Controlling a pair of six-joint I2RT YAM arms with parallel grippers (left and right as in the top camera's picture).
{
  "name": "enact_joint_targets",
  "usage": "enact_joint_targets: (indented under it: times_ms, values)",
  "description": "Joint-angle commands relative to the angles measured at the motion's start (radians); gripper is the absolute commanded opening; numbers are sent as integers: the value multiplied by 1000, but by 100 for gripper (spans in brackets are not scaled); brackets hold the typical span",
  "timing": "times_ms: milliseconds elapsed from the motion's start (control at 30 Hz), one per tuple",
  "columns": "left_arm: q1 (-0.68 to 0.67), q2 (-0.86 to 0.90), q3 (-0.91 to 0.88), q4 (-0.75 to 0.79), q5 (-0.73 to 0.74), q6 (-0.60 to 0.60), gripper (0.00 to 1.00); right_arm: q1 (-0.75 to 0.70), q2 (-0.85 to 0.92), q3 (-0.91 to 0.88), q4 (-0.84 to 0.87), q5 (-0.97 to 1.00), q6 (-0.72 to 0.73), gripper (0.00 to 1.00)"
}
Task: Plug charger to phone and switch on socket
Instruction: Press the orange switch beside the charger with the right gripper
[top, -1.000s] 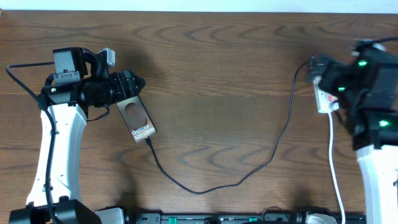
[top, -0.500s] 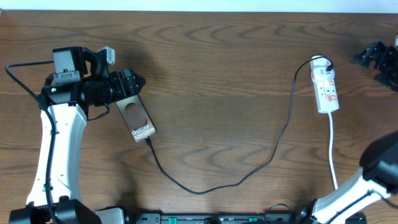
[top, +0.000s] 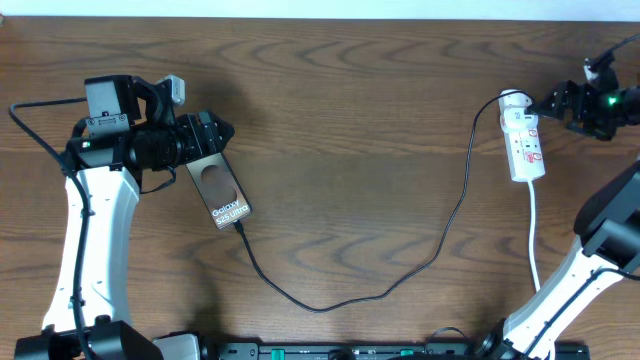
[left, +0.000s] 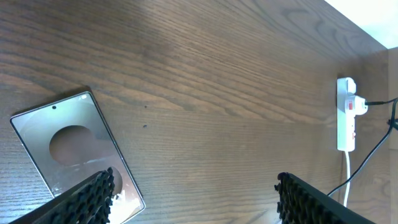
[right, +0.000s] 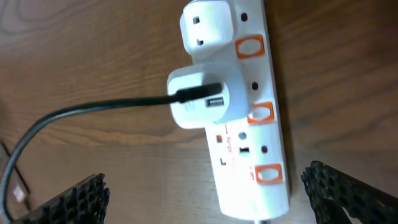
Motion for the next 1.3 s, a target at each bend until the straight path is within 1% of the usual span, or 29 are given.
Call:
enact_joint_targets:
  times_ms: [0, 133, 167, 233, 433, 500, 567, 767, 1033, 1267]
  values:
    - [-2, -12, 2, 0, 9, 17, 82, 20, 45, 23, 18, -24, -47, 99]
    - [-2, -12, 2, 0, 9, 17, 82, 36, 80, 22, 48, -58, -53, 99]
    - [-2, -12, 2, 0, 9, 17, 85, 41, 85, 22, 53, -84, -68, 99]
    - [-2, -12, 2, 0, 9, 17, 85, 50, 85, 22, 64, -117, -96, 99]
    - [-2, -12, 2, 0, 9, 17, 86, 87, 86, 19, 85, -109, -95, 99]
    - [-2, -12, 2, 0, 9, 17, 86, 95, 86, 19, 88, -88, -83, 99]
    - [-2, -12, 2, -3, 9, 17, 86, 107, 86, 19, 105, -18, -22, 99]
    - [-2, -12, 2, -12, 2, 18, 86, 111, 86, 19, 111, 71, 37, 99]
    - [-2, -12, 2, -12, 2, 17, 86, 111, 86, 16, 95, 71, 79, 99]
    - [-2, -12, 2, -19, 2, 17, 87, 115, 86, 9, 78, 71, 78, 99]
